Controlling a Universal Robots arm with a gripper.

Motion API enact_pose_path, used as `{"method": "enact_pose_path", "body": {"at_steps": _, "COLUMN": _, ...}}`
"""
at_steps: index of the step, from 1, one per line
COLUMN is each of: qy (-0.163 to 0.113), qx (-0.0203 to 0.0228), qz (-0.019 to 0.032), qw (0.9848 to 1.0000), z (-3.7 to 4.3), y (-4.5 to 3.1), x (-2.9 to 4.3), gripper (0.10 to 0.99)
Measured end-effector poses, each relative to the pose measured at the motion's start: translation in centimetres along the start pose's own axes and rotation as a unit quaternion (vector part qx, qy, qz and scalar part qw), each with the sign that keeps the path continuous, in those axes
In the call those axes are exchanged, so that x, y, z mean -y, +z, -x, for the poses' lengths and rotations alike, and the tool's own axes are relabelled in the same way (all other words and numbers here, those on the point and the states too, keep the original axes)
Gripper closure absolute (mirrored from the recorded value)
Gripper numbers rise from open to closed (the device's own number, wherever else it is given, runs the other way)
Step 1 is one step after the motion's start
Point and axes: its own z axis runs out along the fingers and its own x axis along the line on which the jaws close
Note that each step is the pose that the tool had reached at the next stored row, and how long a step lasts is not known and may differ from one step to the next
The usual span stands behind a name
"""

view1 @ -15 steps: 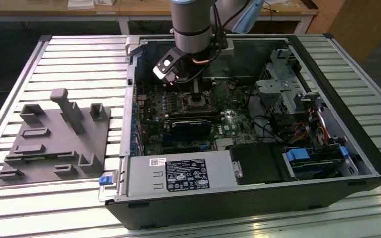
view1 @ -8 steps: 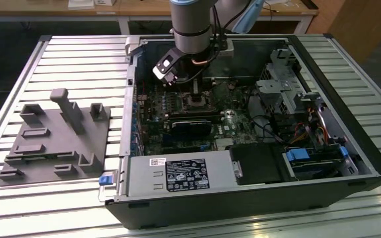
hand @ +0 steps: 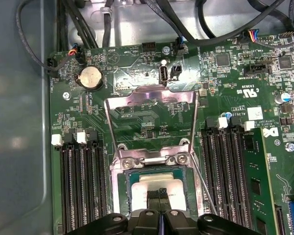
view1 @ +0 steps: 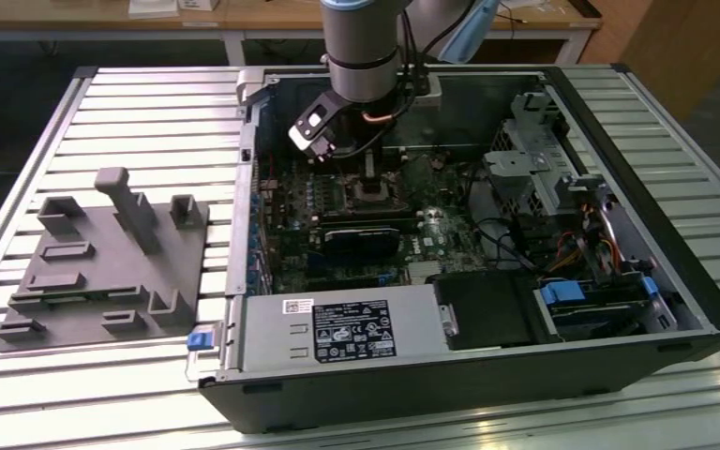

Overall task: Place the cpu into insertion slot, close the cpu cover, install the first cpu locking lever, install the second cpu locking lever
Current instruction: 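Place the cpu into insertion slot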

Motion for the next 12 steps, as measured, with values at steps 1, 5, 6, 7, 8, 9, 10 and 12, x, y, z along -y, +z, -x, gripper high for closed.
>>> {"method": "enact_pose_path", "body": {"at_steps": 1, "qy": 0.000, "qx": -0.0005, "qz": 0.0003, "qw": 1.0000, "z": -0.02, "y": -0.07, "x": -0.02, "gripper": 0.980}}
{"method": "enact_pose_path", "body": {"at_steps": 5, "qy": 0.000, "qx": 0.0003, "qz": 0.0000, "qw": 1.0000, "z": -0.02, "y": -1.01, "x": -0.13, "gripper": 0.980}}
{"method": "enact_pose_path", "body": {"at_steps": 6, "qy": 0.000, "qx": 0.0003, "qz": 0.0001, "qw": 1.0000, "z": -0.03, "y": -1.34, "x": -0.17, "gripper": 0.980}}
{"method": "enact_pose_path", "body": {"at_steps": 7, "qy": 0.000, "qx": 0.0004, "qz": 0.0000, "qw": 1.0000, "z": -0.03, "y": -1.69, "x": -0.21, "gripper": 0.980}}
{"method": "enact_pose_path", "body": {"at_steps": 8, "qy": 0.000, "qx": 0.0004, "qz": 0.0001, "qw": 1.0000, "z": -0.04, "y": -2.08, "x": -0.25, "gripper": 0.980}}
{"method": "enact_pose_path", "body": {"at_steps": 9, "qy": 0.000, "qx": 0.0004, "qz": 0.0002, "qw": 1.0000, "z": -0.04, "y": -2.44, "x": -0.30, "gripper": 0.980}}
{"method": "enact_pose_path", "body": {"at_steps": 10, "qy": 0.000, "qx": 0.0004, "qz": 0.0002, "qw": 1.0000, "z": -0.05, "y": -2.79, "x": -0.34, "gripper": 0.980}}
{"method": "enact_pose_path", "body": {"at_steps": 12, "qy": 0.000, "qx": 0.0003, "qz": 0.0004, "qw": 1.0000, "z": -0.07, "y": -3.50, "x": -0.43, "gripper": 0.980}}
